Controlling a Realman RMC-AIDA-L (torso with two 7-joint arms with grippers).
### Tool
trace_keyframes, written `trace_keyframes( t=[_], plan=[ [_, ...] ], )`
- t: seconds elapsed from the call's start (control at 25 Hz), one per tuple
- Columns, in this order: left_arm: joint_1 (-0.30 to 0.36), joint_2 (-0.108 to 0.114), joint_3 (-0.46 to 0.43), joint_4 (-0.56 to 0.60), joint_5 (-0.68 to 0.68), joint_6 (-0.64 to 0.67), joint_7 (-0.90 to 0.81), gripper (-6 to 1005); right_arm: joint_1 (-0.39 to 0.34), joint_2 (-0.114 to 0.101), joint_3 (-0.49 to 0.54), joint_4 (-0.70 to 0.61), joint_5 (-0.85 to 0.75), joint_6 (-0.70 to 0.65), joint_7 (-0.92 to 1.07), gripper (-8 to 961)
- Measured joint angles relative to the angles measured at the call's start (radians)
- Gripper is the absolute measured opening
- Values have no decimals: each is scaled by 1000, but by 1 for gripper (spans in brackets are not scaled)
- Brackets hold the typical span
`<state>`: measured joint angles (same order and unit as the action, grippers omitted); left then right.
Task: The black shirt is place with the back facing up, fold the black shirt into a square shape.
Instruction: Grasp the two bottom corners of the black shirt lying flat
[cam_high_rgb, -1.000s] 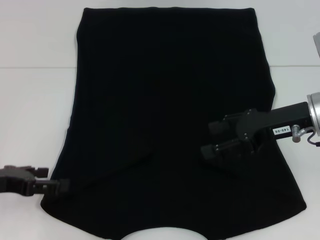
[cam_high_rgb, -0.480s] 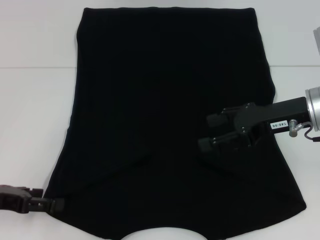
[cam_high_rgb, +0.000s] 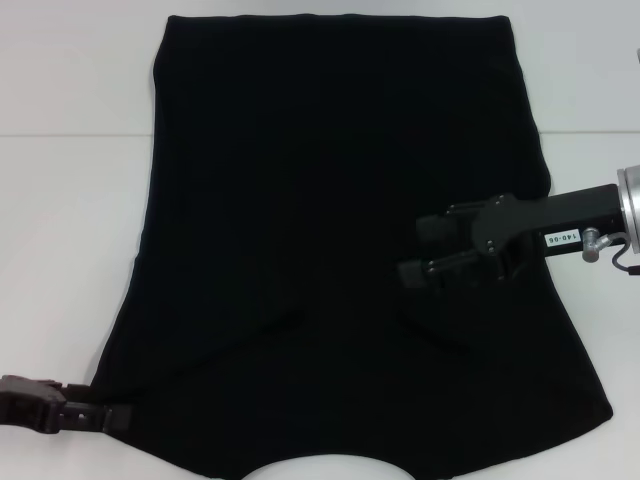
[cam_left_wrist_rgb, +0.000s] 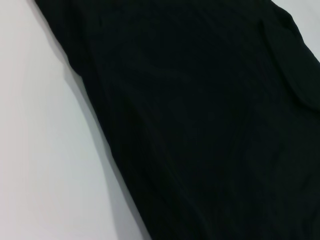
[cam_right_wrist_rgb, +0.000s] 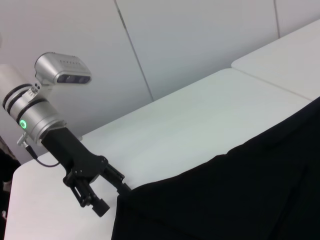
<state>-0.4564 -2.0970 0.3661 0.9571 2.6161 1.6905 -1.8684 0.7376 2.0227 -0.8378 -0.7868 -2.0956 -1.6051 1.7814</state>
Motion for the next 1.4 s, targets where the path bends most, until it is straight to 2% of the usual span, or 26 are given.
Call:
trace_keyframes(
  t=[0.52,0.64,1.04,1.4],
  plan=[
    [-17,5,4,0,19,-6,1,917,0,-3,22,-1,3,-7,2,916],
    [-22,6,4,0,27,-12,0,712,0,-3,31,-2,3,-9,2,915],
    [-29,4,30,4,30,-33,-3,253,-8,-4,36,-4,25,-16,0,911],
    [-30,1,44,13,28,-37,-10,88,-13,-5,36,-2,27,-9,9,910]
  ],
)
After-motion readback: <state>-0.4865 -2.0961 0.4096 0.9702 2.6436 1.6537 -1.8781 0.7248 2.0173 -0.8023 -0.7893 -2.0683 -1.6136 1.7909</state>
